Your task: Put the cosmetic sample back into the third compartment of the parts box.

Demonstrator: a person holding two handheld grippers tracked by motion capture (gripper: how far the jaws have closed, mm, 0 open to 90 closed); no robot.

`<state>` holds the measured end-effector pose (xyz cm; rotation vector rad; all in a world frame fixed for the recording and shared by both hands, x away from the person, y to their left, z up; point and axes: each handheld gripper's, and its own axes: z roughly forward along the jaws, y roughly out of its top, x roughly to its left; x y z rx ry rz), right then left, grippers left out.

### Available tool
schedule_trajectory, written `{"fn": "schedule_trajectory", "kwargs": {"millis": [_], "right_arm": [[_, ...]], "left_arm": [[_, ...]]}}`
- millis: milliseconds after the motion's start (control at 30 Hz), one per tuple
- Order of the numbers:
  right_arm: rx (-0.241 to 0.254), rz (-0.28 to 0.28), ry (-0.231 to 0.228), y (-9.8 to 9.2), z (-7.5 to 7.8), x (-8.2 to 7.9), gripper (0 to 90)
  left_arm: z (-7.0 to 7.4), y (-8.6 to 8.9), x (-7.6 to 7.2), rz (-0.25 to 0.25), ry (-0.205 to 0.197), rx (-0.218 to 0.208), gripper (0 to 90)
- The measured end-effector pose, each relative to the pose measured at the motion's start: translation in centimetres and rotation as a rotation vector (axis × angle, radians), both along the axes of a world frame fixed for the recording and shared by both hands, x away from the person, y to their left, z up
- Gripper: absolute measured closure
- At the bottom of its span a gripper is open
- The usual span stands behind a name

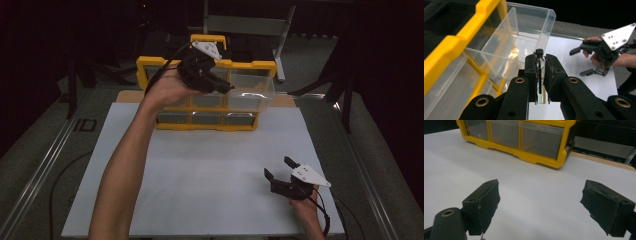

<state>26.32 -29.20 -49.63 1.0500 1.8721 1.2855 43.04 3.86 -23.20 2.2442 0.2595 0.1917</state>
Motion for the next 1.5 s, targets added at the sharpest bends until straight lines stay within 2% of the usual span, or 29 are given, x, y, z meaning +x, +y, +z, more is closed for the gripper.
{"fn": "schedule_trajectory", "kwargs": {"millis": [300, 467, 767, 1200, 1300, 1500], "right_arm": [[-0.002, -0.002, 0.002, 0.0, 0.0, 0.0, 14.4], [-0.002, -0.003, 0.005, -0.1, 0.0, 0.0, 14.4], [-0.001, -0.002, 0.007, -0.1, 0.0, 0.0, 14.4], [-0.011, -0.003, 0.005, -0.1, -0.1, 0.1, 14.4], [-0.012, -0.001, 0.005, -0.1, -0.1, 0.2, 14.4], [-0.011, 0.0, 0.009, -0.1, -0.1, 0.2, 14.5]], "left_arm": [[0.3, -0.9, 0.8, 0.049, 0.002, -0.006, 81.9], [0.5, -1.5, 1.2, 0.061, 0.009, -0.018, 81.8], [0.9, -2.8, 1.5, 0.086, 0.001, -0.012, 81.8], [0.5, -4.6, 2.1, 0.132, -0.002, 0.01, 81.7], [0.3, -4.9, 2.3, 0.148, 0.0, 0.0, 81.7], [-0.1, -5.3, 2.7, 0.164, 0.014, 0.012, 81.6]]}}
